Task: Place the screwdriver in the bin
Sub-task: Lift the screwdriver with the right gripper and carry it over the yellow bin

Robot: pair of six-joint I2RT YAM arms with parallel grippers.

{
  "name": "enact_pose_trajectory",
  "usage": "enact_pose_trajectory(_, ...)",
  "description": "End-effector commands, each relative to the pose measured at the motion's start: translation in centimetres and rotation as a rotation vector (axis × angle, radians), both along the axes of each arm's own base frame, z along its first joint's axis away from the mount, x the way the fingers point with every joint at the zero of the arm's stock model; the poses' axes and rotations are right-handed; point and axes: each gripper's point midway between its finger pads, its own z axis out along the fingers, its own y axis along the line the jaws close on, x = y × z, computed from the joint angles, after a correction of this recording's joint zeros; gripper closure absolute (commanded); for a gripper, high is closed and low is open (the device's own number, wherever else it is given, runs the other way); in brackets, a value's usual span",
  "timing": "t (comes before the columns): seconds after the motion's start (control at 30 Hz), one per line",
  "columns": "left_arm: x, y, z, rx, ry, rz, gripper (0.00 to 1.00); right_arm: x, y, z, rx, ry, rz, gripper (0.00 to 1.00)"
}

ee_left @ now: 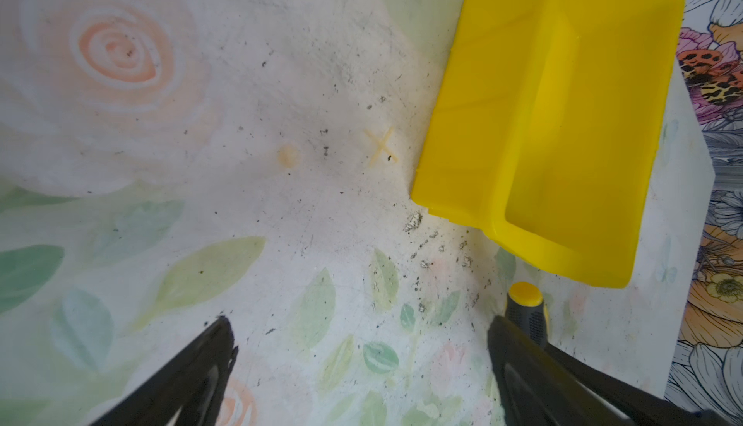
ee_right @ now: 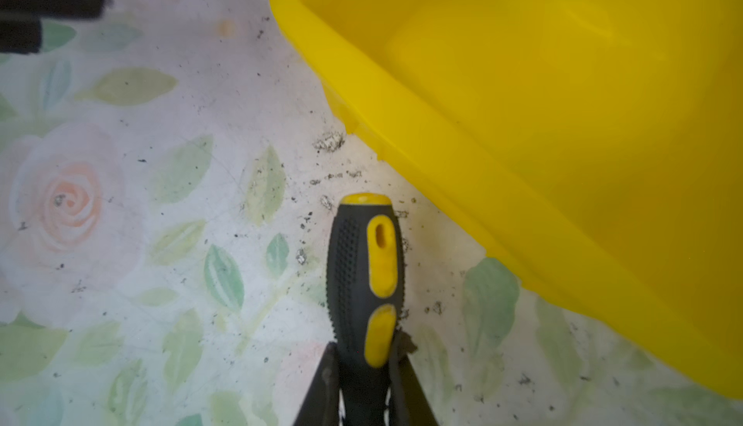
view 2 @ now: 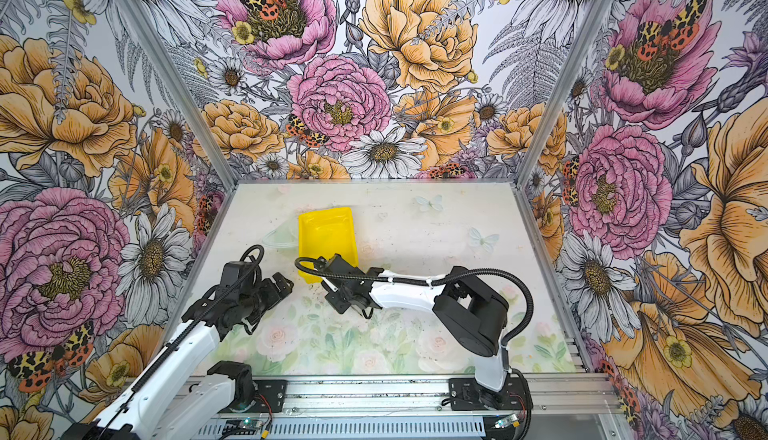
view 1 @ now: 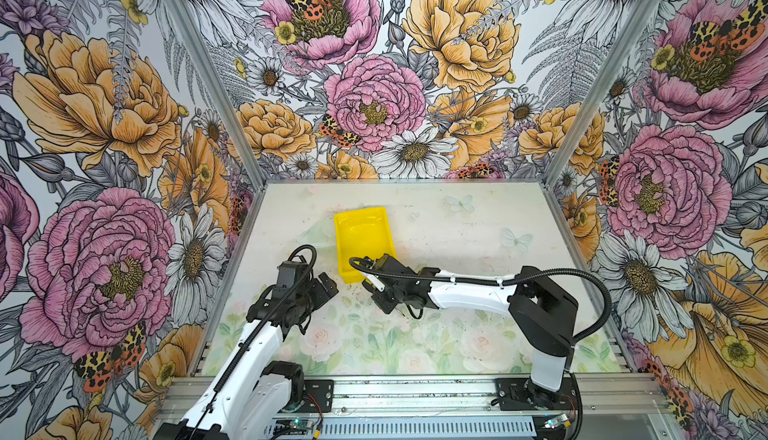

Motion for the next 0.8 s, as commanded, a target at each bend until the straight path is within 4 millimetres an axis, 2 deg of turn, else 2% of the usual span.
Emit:
enact_pose_trajectory(0.0,1.0,-0.4,1.7,-0.002,-0.066,-0.032,0.01,1.9,0.4,4.8,0.093,-0.078,-0.061,1.00)
enact_pose_trajectory(0.1,1.2,-0.2,2.1,0.006,-0.087,-0.026,0.01,2.7,0.7,6.5,0.135,-0.086,-0.090,1.00)
enact_pose_trajectory(0.23,1.5,-0.3,2.4,0.001,-0.111,-0.045,0.01,5.2,0.7,8.2,0.197,-0.069,-0.175,1.00)
enact_pose_trajectory(0.33,2.1,-1.1,3.0,-0.022,-0.143,-0.089,0.01,7.2,0.8,9.1,0.237,-0.058,-0.227,1.00)
enact_pose_trajectory(0.4,2.8,-2.4,4.3,-0.052,-0.197,-0.162,0.01,8.6,1.0,9.7,0.264,-0.056,-0.261,1.00)
enact_pose_trajectory(0.57,3.8,-4.8,6.3,-0.010,-0.266,-0.324,0.01,12.1,2.1,10.8,0.316,-0.065,-0.327,1.00)
enact_pose_trajectory(0.67,4.1,-5.5,6.6,0.011,-0.272,-0.370,0.01,14.1,2.9,11.2,0.354,-0.057,-0.367,1.00)
enact_pose_trajectory(0.77,4.5,-5.6,6.7,0.017,-0.279,-0.378,0.01,16.2,3.2,10.6,0.368,-0.052,-0.410,1.00)
